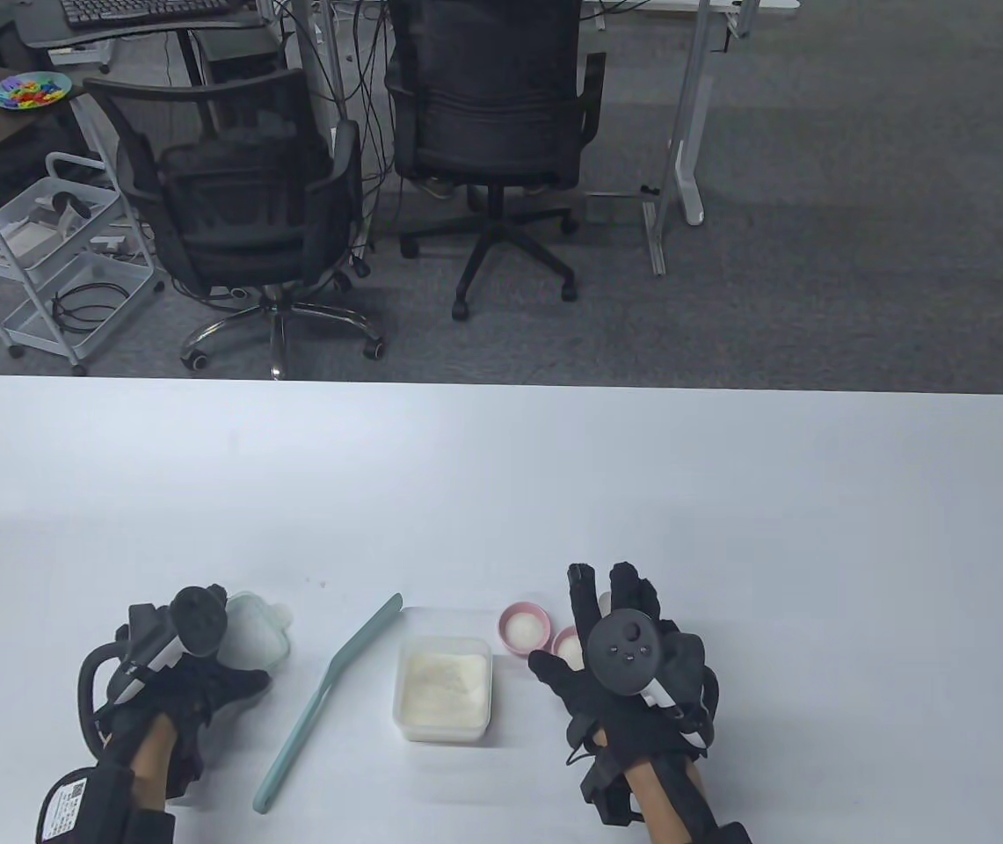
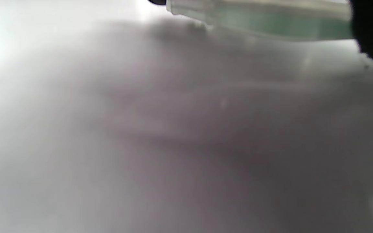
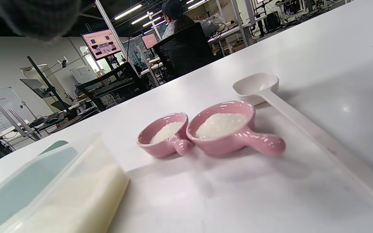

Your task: Scoop white sugar with coffee spoon and level it off using dessert spatula

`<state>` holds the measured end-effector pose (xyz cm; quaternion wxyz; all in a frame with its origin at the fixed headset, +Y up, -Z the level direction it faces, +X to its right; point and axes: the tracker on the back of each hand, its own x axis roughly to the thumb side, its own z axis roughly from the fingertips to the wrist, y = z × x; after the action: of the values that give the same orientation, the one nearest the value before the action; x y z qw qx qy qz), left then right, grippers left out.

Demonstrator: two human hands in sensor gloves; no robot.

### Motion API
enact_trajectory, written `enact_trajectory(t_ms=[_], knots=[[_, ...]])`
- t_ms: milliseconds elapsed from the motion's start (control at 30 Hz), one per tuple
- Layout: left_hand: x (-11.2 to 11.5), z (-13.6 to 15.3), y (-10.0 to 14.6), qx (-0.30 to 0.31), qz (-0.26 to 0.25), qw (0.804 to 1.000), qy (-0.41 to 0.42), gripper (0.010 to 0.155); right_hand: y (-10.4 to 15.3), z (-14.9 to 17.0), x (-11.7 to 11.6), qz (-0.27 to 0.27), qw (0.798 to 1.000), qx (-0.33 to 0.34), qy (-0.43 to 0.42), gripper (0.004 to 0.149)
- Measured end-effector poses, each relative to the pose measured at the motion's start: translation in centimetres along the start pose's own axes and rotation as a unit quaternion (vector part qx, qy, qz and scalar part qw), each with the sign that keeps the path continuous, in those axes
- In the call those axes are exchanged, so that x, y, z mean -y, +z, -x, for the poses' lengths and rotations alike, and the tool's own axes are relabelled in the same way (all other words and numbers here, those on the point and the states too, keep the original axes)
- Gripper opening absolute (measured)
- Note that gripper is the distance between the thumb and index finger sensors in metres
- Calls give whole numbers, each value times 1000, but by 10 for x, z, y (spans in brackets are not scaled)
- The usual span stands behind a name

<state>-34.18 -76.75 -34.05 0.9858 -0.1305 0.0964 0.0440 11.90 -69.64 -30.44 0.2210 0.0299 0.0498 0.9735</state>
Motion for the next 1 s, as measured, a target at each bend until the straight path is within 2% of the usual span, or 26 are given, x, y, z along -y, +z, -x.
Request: enact_trajectory(t_ms=[133, 267, 367, 567, 633, 700, 833, 1000], knots=[[-35, -11, 21, 70, -63, 989, 117, 115, 0, 1, 3, 4, 1000, 1, -10, 99], [-52, -38, 41, 131, -84, 980, 124, 114, 0, 1, 1, -1, 1000, 2, -14, 98], [-58, -68, 54, 187, -81, 972, 113, 114, -1, -2, -4, -3, 997, 23, -74, 96], [-51, -135, 84, 284, -74, 954, 53, 112, -3, -20, -25, -38, 965, 91, -242, 87], [-43, -153, 89, 306, -68, 949, 31, 112, -4, -26, -31, -49, 957, 122, -258, 85], [-37, -167, 94, 319, -82, 944, -1, 112, -5, -32, -39, -62, 951, 124, -275, 84], [-33, -177, 94, 319, -71, 945, -6, 111, -9, -35, -48, -84, 956, 113, -258, 78], [-25, -179, 86, 305, -62, 950, -32, 112, -11, -39, -54, -80, 976, 87, -184, 75]])
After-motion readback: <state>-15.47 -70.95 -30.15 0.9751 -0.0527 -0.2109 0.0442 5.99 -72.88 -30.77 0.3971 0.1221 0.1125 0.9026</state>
